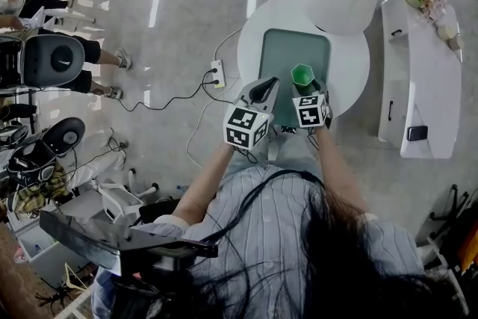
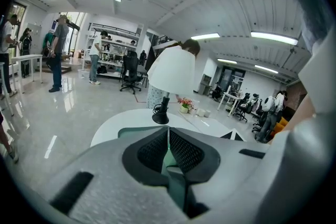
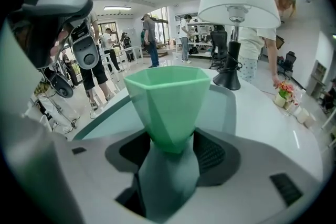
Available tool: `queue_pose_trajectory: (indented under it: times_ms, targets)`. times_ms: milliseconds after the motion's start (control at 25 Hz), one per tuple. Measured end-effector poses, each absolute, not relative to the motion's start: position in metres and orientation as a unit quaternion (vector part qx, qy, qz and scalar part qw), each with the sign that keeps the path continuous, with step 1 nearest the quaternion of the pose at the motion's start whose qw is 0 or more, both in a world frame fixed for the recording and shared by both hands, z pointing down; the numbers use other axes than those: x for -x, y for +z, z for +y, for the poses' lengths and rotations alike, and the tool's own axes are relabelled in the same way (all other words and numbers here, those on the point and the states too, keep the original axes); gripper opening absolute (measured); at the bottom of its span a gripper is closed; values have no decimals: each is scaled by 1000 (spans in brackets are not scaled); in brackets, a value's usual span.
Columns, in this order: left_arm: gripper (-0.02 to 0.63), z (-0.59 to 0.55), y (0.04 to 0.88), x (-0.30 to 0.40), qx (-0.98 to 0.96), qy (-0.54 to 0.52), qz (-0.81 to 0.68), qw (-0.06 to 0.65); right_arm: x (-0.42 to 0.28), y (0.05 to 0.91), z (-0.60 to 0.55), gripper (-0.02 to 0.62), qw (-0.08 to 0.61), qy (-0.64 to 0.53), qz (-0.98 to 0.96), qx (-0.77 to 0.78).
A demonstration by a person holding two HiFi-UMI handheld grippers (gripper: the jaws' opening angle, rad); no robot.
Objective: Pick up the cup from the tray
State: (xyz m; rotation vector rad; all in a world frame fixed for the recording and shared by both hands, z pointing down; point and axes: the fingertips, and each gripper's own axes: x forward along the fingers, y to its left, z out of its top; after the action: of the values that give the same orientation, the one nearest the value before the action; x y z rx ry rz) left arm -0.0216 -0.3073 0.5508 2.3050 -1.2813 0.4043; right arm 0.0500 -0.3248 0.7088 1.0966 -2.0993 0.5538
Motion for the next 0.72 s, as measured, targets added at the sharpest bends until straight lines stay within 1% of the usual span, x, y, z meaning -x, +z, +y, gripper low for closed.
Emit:
queue_pose_trajectory:
  times_ms: [360, 560, 720]
  targets:
    - [15, -295, 548, 15, -832, 142, -484, 231, -51, 679, -323, 270, 313, 187, -830, -423]
    - [15, -285, 548, 8, -827, 137, -495, 230, -55, 667, -319, 270, 292, 193, -834, -427]
    - [15, -267, 545, 2, -830, 138, -491, 226, -60, 657, -310, 270, 288, 183, -836, -430]
